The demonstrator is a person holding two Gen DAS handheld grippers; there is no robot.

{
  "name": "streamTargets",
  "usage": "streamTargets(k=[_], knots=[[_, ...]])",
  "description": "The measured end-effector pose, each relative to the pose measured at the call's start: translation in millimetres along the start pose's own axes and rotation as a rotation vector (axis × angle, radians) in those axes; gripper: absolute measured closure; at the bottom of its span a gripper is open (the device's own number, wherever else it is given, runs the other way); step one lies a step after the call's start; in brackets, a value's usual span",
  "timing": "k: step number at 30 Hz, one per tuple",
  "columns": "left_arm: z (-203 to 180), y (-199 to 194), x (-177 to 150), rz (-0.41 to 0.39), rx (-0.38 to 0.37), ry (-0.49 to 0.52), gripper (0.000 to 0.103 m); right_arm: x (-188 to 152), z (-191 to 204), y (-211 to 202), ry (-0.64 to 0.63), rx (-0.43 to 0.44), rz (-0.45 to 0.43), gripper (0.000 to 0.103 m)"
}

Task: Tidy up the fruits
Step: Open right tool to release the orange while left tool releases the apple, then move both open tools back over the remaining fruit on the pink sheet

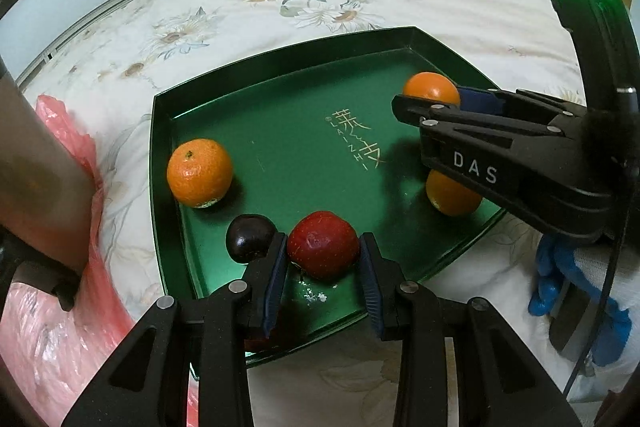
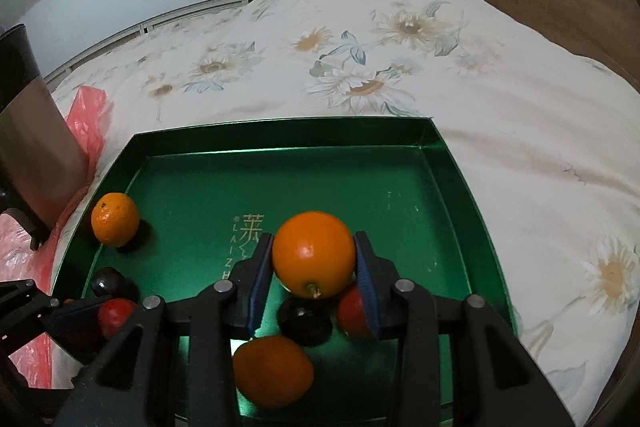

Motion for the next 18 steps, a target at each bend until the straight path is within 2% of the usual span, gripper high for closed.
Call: streamTargets(k=[2, 3, 4, 5, 6, 7, 13, 18], knots=[[1.8, -1.7, -0.4, -0.002, -0.016, -0.012, 0.072, -0.3, 0.3, -1.1, 0.004, 0.001, 0.002, 0.052], [3.7, -3.2, -0.4, -0.004, -0.027, -0.023, 0.072, -0.8, 0.9, -1.9, 0.003, 0.0, 0.004, 0.044], [5.7, -4.4, 0.2, -0.006, -0.037, -0.032, 0.071, -0.6, 1.3, -2.2, 0.003, 0.006, 0.004, 0.03], [8.3, -7.7, 0.4, -0.015, -0.05, -0.042, 0.063, -0.7, 1.4, -3.3, 0.006, 0.009, 0.003, 0.002], [10.4, -11.0, 1.1, -0.025, -0.054, -0.049, 0.057, -0.4, 0.9, -3.9, 0.009, 0.003, 0.002, 0.0], [12.4, -15.0, 2.1, -0.036, -0.056, -0.056, 0.056, -1.1, 0.8, -5.4, 0.011, -0.002, 0.0, 0.0], [19.8, -46.6, 0.8, -0.085, -0.068, -0.052, 0.052, -2.4, 1.6, -19.4, 0.028, 0.002, -0.007, 0.0], [31.6, -78.4, -14.8, -0.117, -0.07, -0.079, 0.051, -8.6, 9.2, -46.9, 0.022, 0.004, -0.017, 0.0]])
Point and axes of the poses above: each gripper's, at about its wrist camera, not at the fingertips, and y roughly the way its jaws point, z to its left, x to its top, the point moved 6 cm from there along y, roughly the way its jaws point, and after that the axes turned 9 degrees about z, right-handed, at the moved point
